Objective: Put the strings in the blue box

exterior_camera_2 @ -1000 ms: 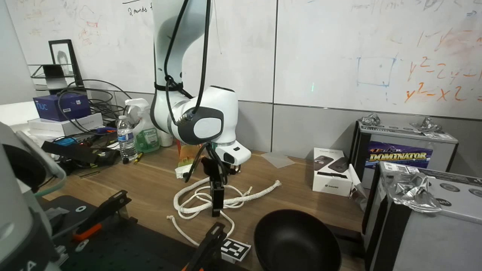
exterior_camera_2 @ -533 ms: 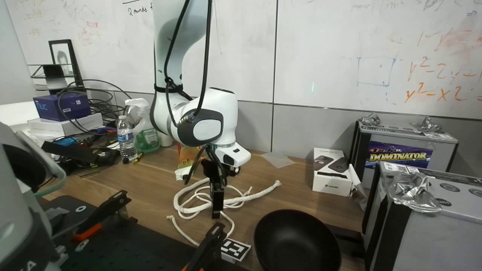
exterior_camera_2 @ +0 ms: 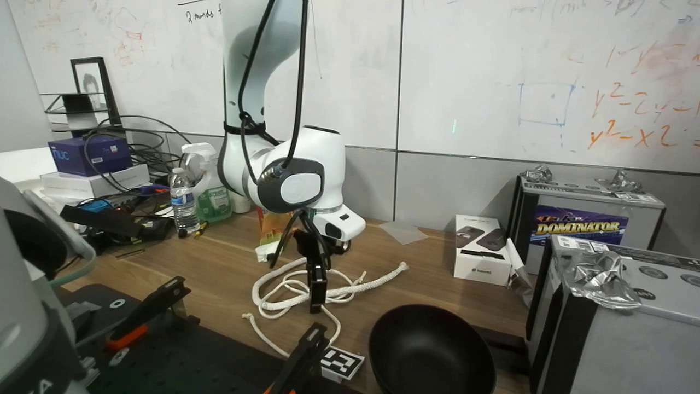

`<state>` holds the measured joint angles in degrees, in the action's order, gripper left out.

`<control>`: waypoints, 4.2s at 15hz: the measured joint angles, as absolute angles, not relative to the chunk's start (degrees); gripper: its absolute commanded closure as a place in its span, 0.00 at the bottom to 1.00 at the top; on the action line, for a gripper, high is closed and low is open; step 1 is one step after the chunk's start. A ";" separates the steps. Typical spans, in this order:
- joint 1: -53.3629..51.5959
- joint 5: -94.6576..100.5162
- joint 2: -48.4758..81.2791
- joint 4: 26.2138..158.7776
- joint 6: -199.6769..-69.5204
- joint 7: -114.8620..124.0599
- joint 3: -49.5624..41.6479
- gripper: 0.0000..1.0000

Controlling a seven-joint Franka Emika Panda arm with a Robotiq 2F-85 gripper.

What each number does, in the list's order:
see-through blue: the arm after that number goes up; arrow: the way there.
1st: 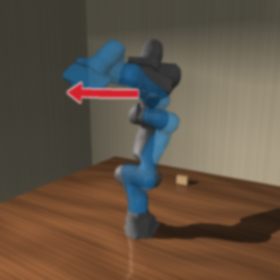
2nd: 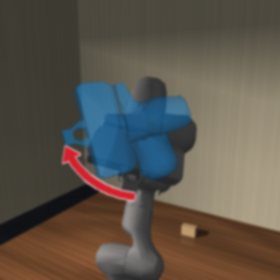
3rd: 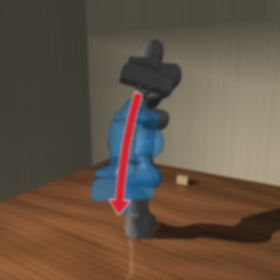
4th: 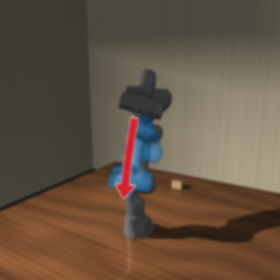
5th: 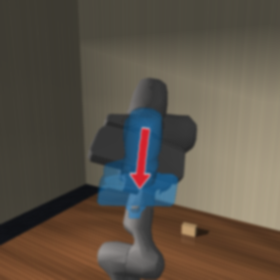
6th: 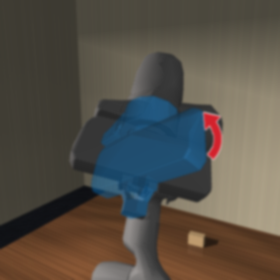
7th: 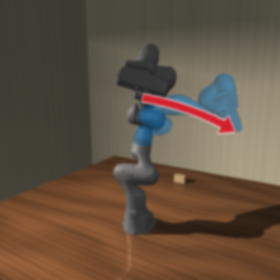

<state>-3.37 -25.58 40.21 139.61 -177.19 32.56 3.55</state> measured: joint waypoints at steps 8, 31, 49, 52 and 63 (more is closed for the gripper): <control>-2.98 -25.52 39.87 139.38 -176.44 31.74 2.70 0.96; 5.51 -27.38 27.81 110.30 -147.10 14.66 11.00 0.97; -15.78 -10.30 26.03 88.02 -139.57 40.44 4.15 0.98; -15.77 -10.70 26.03 86.83 -132.24 40.38 5.40 0.98; -15.30 -14.30 26.99 86.73 -120.84 38.08 7.70 0.98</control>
<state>-15.30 -14.30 26.99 86.73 -120.84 38.08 7.70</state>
